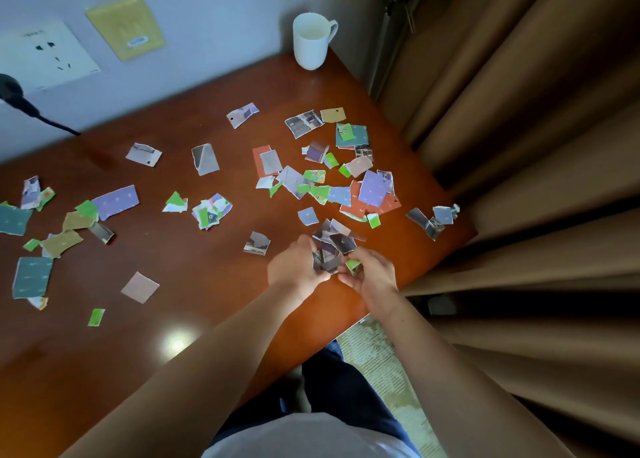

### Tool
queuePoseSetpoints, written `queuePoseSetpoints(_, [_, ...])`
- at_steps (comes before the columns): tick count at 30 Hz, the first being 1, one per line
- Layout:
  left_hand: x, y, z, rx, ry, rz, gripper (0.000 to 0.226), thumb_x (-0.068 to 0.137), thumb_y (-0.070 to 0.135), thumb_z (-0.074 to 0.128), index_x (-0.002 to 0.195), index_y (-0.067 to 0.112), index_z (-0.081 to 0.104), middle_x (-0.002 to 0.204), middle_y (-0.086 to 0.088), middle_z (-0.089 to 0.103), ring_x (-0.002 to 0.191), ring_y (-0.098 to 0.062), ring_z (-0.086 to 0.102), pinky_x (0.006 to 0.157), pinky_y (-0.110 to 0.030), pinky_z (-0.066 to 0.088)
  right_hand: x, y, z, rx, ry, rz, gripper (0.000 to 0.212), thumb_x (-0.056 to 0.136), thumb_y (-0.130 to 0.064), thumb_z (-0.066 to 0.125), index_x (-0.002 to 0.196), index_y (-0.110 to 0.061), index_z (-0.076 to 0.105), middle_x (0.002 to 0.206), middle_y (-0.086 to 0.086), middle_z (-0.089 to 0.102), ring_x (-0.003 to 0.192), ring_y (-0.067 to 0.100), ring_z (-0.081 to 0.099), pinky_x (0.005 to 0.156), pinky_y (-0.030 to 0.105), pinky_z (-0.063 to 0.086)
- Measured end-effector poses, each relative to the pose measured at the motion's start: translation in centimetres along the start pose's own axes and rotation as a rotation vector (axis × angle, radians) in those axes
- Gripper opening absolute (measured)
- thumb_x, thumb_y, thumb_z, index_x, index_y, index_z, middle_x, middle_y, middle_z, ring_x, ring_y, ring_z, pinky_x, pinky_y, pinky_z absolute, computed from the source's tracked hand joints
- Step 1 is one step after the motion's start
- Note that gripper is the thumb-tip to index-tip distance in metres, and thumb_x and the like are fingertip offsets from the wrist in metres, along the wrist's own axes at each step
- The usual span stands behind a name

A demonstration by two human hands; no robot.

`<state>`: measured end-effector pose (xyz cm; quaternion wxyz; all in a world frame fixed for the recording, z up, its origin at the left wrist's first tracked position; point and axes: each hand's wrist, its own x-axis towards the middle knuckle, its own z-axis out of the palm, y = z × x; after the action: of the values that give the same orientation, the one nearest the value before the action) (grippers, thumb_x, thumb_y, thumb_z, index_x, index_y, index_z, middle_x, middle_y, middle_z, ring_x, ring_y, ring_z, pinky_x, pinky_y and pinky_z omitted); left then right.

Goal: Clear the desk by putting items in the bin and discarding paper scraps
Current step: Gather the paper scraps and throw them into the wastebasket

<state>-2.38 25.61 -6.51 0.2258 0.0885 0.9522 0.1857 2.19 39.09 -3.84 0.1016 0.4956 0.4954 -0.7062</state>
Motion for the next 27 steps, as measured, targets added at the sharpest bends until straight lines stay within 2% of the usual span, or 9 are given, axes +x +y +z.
queuePoseSetpoints(2, [0.5, 0.3, -0.2, 0.024, -0.033, -0.013, 0.057, 0.070, 0.054, 0.075, 0.110, 0.022, 0.049, 0.105, 0.005, 0.064, 0.091, -0.016, 0.065, 0.064, -0.027, 0.048, 0.4, -0.6, 0.0, 0.050, -0.043, 0.032, 0.013, 0.085, -0.002, 0.060, 0.098, -0.002, 0.062, 0.080, 0.013, 0.066, 0.062, 0.018, 0.066, 0.056, 0.028, 0.057])
queuePoseSetpoints(4, [1.0, 0.5, -0.5, 0.038, -0.074, -0.030, 0.060, 0.068, 0.052, 0.078, 0.111, 0.022, 0.049, 0.105, 0.005, 0.063, 0.092, -0.016, 0.065, 0.066, -0.028, 0.050, 0.9, -1.1, 0.0, 0.004, -0.050, 0.040, 0.008, 0.086, 0.001, 0.054, 0.089, -0.005, 0.059, 0.072, 0.011, 0.062, 0.053, 0.016, 0.058, 0.050, 0.026, 0.052])
queuePoseSetpoints(7, [1.4, 0.9, -0.9, 0.095, -0.107, -0.039, 0.062, 0.069, 0.051, 0.078, 0.115, 0.023, 0.048, 0.105, 0.006, 0.061, 0.095, -0.016, 0.063, 0.067, -0.028, 0.051, 1.6, -1.9, 0.0, -0.246, -0.017, 0.001, 0.018, 0.089, -0.002, 0.043, 0.074, -0.011, 0.050, 0.061, 0.005, 0.047, 0.045, 0.012, 0.038, 0.044, 0.021, 0.032])
queuePoseSetpoints(9, [1.6, 1.0, -0.9, 0.133, -0.112, -0.017, 0.057, 0.072, 0.049, 0.077, 0.116, 0.025, 0.051, 0.108, 0.006, 0.061, 0.098, -0.015, 0.062, 0.071, -0.028, 0.052, 2.1, -2.2, -0.1, -0.444, -0.029, -0.093, 0.024, 0.094, -0.007, 0.041, 0.074, -0.016, 0.050, 0.061, 0.001, 0.043, 0.049, 0.009, 0.033, 0.045, 0.021, 0.027])
queuePoseSetpoints(14, [1.8, 0.8, -0.4, -0.017, -0.251, -0.006, 0.034, 0.081, 0.033, 0.068, 0.111, 0.024, 0.058, 0.097, 0.005, 0.064, 0.091, -0.019, 0.062, 0.070, -0.030, 0.048, 3.3, -3.2, -0.4, -0.829, -0.025, -0.425, 0.010, 0.092, -0.024, 0.056, 0.100, -0.022, 0.060, 0.088, -0.008, 0.062, 0.085, 0.013, 0.059, 0.059, 0.021, 0.041])
queuePoseSetpoints(18, [1.4, 0.8, -0.8, -0.237, -0.330, -0.049, 0.016, 0.083, 0.022, 0.060, 0.099, 0.021, 0.059, 0.071, 0.007, 0.054, 0.068, -0.014, 0.054, 0.061, -0.026, 0.040, 4.8, -3.3, -0.3, -1.094, -0.127, -0.427, 0.057, 0.081, -0.041, 0.073, 0.129, -0.031, 0.044, 0.112, -0.005, 0.061, 0.101, 0.021, 0.062, 0.070, 0.026, 0.050])
queuePoseSetpoints(21, [1.3, 0.5, -1.2, -0.423, -0.363, -0.116, 0.007, 0.084, 0.017, 0.057, 0.091, 0.018, 0.060, 0.068, 0.003, 0.057, 0.060, -0.010, 0.052, 0.055, -0.022, 0.038, 5.5, -2.8, -0.6, -1.234, -0.177, -0.476, 0.066, 0.079, -0.033, 0.077, 0.132, -0.032, 0.038, 0.127, -0.001, 0.060, 0.107, 0.024, 0.063, 0.076, 0.031, 0.053])
queuePoseSetpoints(23, [1.1, 0.5, -1.5, -0.548, -0.361, -0.169, 0.004, 0.084, 0.013, 0.054, 0.085, 0.015, 0.057, 0.068, 0.000, 0.056, 0.057, -0.012, 0.049, 0.051, -0.022, 0.035, 5.6, -2.9, -0.8, -1.301, -0.147, -0.552, 0.061, 0.081, -0.032, 0.075, 0.130, -0.030, 0.039, 0.127, 0.000, 0.061, 0.106, 0.024, 0.064, 0.073, 0.028, 0.053])
queuePoseSetpoints(27, [1.1, 0.3, -1.4, -0.783, -0.256, -0.315, 0.011, 0.089, 0.009, 0.052, 0.099, 0.013, 0.048, 0.073, 0.000, 0.059, 0.061, -0.011, 0.048, 0.055, -0.024, 0.036, 5.7, -3.1, -0.5, -1.323, -0.085, -0.646, 0.047, 0.082, -0.036, 0.073, 0.122, -0.025, 0.050, 0.120, 0.000, 0.066, 0.098, 0.022, 0.066, 0.068, 0.023, 0.051])
